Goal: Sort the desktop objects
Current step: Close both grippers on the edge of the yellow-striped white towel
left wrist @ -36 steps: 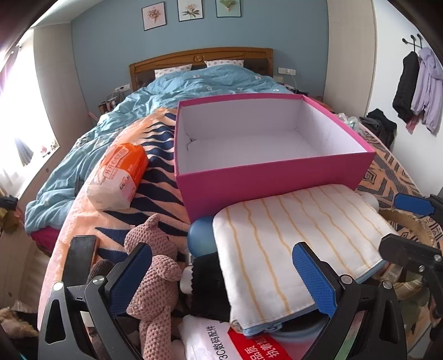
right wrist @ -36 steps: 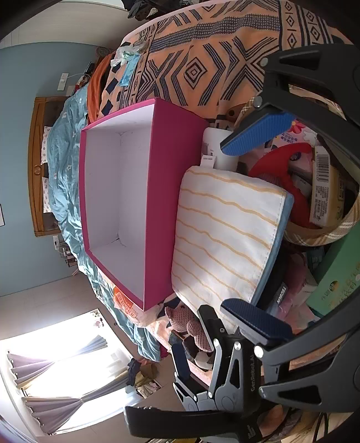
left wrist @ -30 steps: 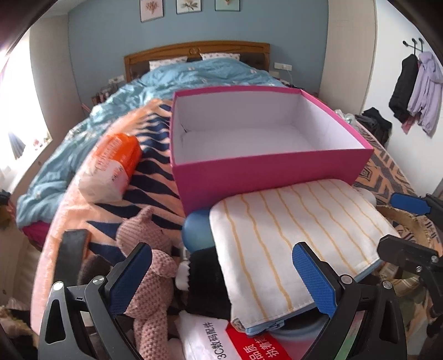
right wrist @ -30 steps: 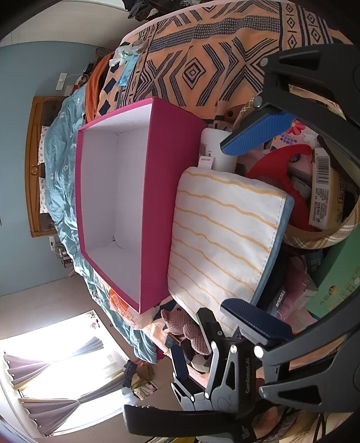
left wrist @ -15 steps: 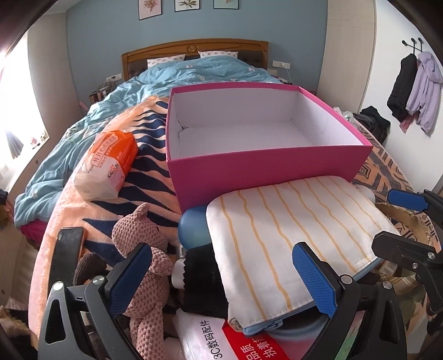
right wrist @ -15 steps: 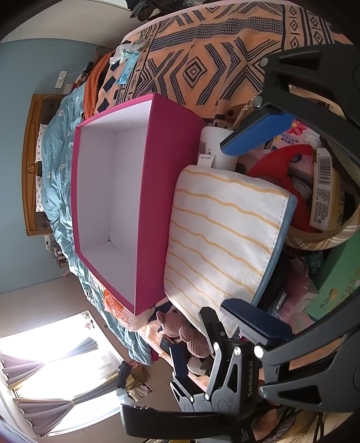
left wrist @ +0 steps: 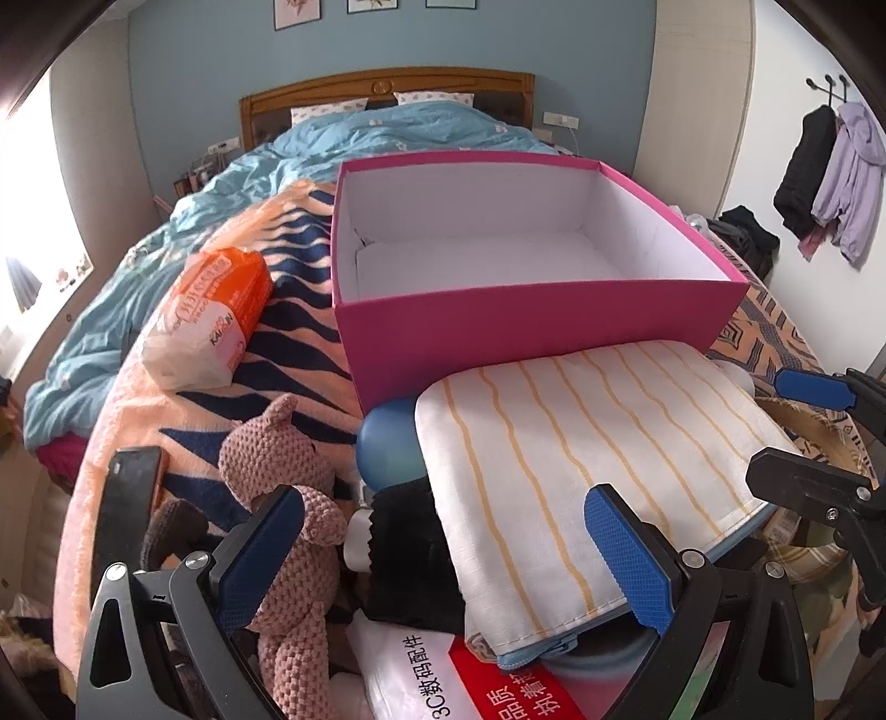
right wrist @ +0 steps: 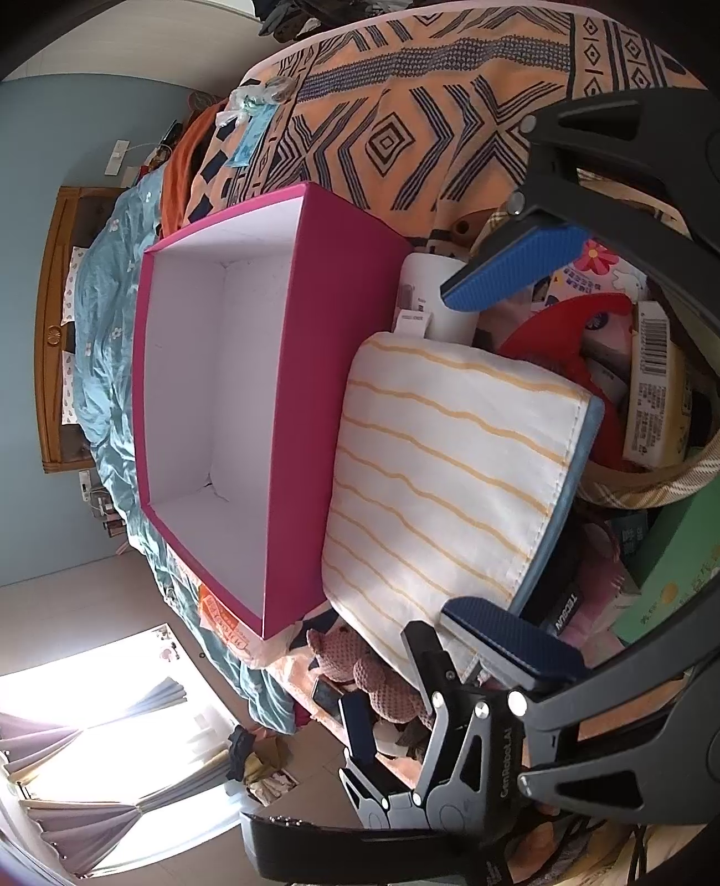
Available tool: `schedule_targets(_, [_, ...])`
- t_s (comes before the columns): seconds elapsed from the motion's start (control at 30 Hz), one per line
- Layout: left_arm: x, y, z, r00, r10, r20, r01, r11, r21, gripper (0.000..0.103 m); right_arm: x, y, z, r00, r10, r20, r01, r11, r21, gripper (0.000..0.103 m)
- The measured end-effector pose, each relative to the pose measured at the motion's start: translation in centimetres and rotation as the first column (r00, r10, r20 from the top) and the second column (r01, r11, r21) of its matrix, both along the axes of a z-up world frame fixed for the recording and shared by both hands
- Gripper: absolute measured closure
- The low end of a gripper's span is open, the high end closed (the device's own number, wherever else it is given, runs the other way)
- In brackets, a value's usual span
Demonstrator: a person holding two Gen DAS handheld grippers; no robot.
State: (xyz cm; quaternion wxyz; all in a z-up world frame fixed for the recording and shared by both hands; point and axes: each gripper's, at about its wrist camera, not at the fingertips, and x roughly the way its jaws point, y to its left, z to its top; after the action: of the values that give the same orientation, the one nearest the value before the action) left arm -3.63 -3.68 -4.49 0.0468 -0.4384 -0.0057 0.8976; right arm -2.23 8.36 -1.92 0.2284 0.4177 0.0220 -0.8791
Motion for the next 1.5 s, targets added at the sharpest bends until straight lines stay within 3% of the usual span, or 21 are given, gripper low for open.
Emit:
schedule_targets(0.37, [-0.4, 0.1, -0.1, 0.998, -0.055, 0.035, 0.053, 0.997, 0.055, 0.001, -1.1, 0.2, -0.7, 0.998, 0.004, 0.057, -0.005, 1.000, 0.016, 0.000])
schedule_targets(0.63, [-0.9, 0.1, -0.3, 0.991, -0.108, 0.076, 0.099, 0.988, 0.118, 0.013, -1.5, -0.4, -1.0, 0.992, 0.043, 0.115, -0.046, 0.999, 0.025, 0.004])
schedule_targets(0.9, [-1.5, -0.6, -0.9, 0.981, -0.150, 0.124, 0.122, 0.971, 0.205, 0.018, -1.6, -0.5, -1.4, 0.987, 0.073, 0.145, -0.077, 0.997, 0.023, 0.008])
schedule_targets(1.23, [-2.0, -0.2, -0.9, 0.972, -0.190, 0.141, 0.159, 0.965, 0.208, 0.025, -2.2, -0.8, -1.3, 0.985, 0.081, 0.150, -0.090, 0.994, 0.055, 0.008])
schedule_targets(1.5, [-3.1, -0.1, -1.2, 0.965, -0.208, 0.162, 0.168, 0.959, 0.230, 0.031, -3.2, -0.6, -1.6, 0.974, 0.104, 0.199, -0.111, 0.993, 0.026, 0.009])
